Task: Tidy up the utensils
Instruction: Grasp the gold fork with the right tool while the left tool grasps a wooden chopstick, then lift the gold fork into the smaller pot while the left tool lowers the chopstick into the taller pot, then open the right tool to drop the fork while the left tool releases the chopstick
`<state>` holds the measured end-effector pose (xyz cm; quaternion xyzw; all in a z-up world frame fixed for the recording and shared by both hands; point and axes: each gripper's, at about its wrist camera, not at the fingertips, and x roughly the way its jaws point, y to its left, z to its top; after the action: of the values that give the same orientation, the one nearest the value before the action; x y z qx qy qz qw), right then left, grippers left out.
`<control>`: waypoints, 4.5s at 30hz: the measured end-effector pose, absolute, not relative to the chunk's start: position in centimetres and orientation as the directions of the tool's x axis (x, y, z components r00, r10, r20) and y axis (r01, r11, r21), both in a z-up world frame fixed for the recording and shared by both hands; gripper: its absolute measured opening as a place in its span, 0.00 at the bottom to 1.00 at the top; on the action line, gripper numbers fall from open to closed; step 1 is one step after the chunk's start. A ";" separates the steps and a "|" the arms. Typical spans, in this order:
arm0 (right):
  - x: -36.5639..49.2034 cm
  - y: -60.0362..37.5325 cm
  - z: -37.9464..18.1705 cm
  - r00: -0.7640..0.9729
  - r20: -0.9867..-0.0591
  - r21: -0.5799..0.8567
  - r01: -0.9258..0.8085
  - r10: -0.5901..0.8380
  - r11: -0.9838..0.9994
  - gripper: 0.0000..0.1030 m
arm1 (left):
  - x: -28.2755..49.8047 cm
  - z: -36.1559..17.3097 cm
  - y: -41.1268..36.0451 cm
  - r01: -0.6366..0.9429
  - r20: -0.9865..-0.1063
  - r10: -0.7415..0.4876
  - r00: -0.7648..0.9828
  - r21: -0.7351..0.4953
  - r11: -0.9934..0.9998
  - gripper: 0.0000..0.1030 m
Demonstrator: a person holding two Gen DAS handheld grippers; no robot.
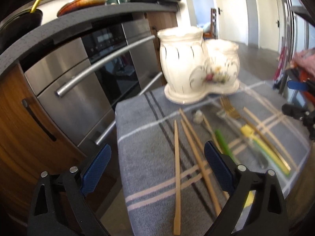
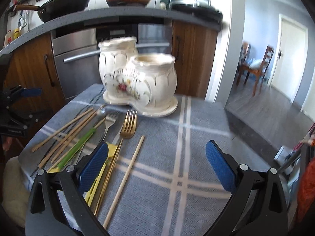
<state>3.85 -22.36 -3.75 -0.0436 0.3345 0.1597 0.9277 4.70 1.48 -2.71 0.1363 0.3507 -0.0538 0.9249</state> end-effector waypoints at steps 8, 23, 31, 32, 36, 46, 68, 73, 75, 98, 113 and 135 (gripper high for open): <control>4.6 -20.9 -5.0 0.617 -0.738 0.036 -0.369 0.274 0.929 0.68 | 5.4 -3.8 2.1 0.218 -0.726 -0.020 0.687 0.180 0.959 0.84; 6.9 -16.6 -6.4 0.503 -0.803 0.067 -0.456 0.319 0.888 0.18 | 6.2 -5.9 1.6 0.281 -0.805 -0.045 0.592 0.154 0.947 0.36; 7.4 -16.2 -7.1 0.474 -0.827 0.068 -0.449 0.302 0.891 0.15 | 6.7 -6.7 1.8 0.287 -0.816 -0.052 0.575 0.142 0.947 0.28; 7.5 -16.0 -7.2 0.474 -0.830 0.059 -0.449 0.294 0.892 0.15 | 6.9 -6.7 1.8 0.285 -0.816 -0.053 0.576 0.140 0.948 0.28; 8.6 -15.5 -7.4 0.480 -0.834 0.050 -0.429 0.274 0.902 0.15 | 7.8 -6.7 1.7 0.280 -0.817 -0.056 0.573 0.131 0.951 0.28; 8.3 -16.1 -7.1 0.518 -0.793 0.110 -0.395 0.320 0.912 0.05 | 8.7 -6.7 1.7 0.246 -0.815 -0.077 0.575 0.083 0.966 0.07; 1.4 -19.2 3.1 0.852 -0.304 0.079 -0.424 0.427 0.902 0.05 | 2.8 4.0 2.6 0.221 -0.411 -0.206 0.888 -0.012 0.975 0.07; 4.3 -19.9 7.2 0.885 -0.198 0.107 -0.407 0.421 0.907 0.05 | 5.4 7.9 1.5 0.267 -0.325 -0.271 0.906 -0.058 0.962 0.07; 6.1 -20.2 8.4 0.895 -0.165 0.135 -0.395 0.414 0.909 0.05 | 7.0 9.7 0.9 0.271 -0.273 -0.278 0.921 -0.065 0.960 0.07; 14.2 -24.4 9.6 0.902 0.011 0.315 -0.413 0.431 0.855 0.04 | 21.5 9.2 -5.0 0.188 -0.193 -0.192 0.962 -0.037 0.981 0.07; 16.7 -23.0 4.4 0.864 -0.258 0.306 -0.351 0.432 0.885 0.04 | 18.4 6.4 -2.8 0.229 -0.247 -0.231 0.941 -0.037 0.973 0.07; 18.7 -24.3 2.4 0.853 -0.330 0.355 -0.285 0.405 0.890 0.06 | 17.9 7.4 -1.7 0.128 -0.285 -0.121 0.951 0.006 0.992 0.55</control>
<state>18.66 -24.33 2.35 0.1480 0.2018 0.1814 0.9510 17.94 -1.68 7.35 0.0122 0.1438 -0.0629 0.9875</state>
